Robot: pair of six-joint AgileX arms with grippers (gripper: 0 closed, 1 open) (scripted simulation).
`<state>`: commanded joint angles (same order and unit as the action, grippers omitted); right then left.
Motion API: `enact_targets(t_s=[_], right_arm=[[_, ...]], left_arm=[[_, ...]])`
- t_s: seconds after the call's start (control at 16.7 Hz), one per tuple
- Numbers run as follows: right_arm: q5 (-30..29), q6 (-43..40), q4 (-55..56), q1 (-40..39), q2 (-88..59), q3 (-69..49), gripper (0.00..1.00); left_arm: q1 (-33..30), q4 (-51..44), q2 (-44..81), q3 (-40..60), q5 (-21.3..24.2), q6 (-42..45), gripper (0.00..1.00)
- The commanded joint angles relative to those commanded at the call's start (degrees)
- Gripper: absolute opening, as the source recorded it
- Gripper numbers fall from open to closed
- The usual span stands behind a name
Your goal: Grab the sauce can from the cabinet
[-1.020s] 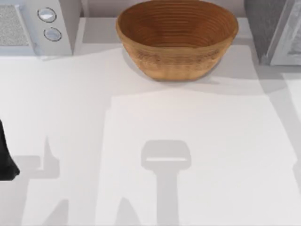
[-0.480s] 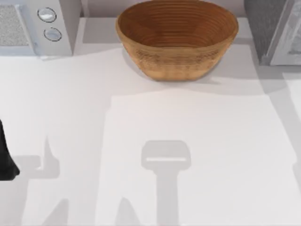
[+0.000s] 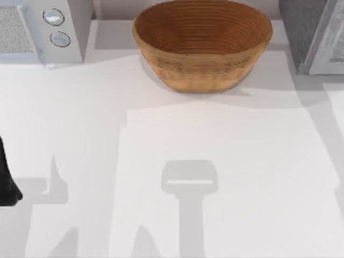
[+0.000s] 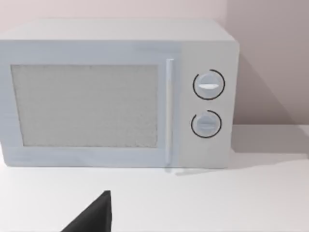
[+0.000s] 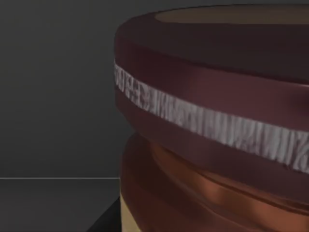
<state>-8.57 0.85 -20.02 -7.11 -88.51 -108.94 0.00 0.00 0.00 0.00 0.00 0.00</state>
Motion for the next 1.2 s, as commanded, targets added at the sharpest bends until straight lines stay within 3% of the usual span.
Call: enact_targets(t_s=[0.66,1.2], right_arm=[[-0.47,0.08,-0.92,-0.5,0.67,-0.31,0.0],[-9.82,-0.02,-23.61,-10.22,17.16,-5.9,0.0]], left_arm=[[0.0,0.0,0.0,0.0,0.0,0.0,1.0],[0.0,0.0,0.0,0.0,0.0,0.0,1.0]])
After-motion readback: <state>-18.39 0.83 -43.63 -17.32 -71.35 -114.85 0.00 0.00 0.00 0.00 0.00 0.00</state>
